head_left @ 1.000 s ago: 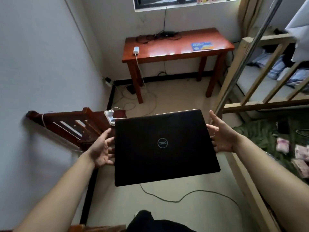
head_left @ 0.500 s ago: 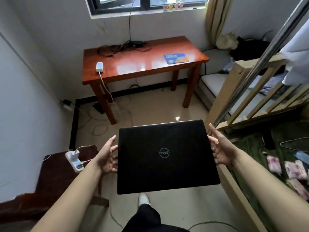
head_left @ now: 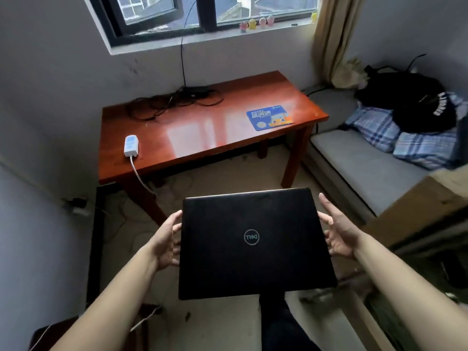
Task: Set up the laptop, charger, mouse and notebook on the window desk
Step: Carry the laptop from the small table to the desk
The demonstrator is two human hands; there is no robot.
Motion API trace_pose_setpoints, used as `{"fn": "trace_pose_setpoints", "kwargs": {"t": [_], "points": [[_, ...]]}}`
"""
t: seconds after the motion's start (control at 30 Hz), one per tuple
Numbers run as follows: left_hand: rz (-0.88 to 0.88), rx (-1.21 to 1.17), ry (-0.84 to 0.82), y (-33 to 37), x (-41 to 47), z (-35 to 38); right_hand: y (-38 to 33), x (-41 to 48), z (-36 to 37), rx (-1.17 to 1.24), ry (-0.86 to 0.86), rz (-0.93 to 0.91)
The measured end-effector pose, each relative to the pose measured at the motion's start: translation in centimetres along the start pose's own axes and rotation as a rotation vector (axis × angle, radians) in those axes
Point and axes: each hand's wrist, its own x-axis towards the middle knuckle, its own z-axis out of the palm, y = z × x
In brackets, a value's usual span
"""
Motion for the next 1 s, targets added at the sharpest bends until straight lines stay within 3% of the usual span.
{"fn": "trace_pose_setpoints", "kwargs": {"t": [0.23, 0.47, 0.77, 1.0], "points": [[0.000, -0.042, 0.194, 12.6, 8.6, 1.3, -14.9, 14.1, 1.0, -0.116, -0.094, 0.040], [0.027, -0.170, 0.318, 25.2, 14.0, 1.5, -31.6, 22.1, 3.8, -0.212, -0.139, -0.066], [-0.040, -0.188, 0.296, 37.7, 25.8, -3.2, -43.1, 34.4, 9.4, -0.024, -0.160, -0.039], [-0.113, -0.135, 0.294, 47.5, 33.5, -6.5, -49.4, 41.6, 13.7, -0.028, -0.120, 0.063]]}}
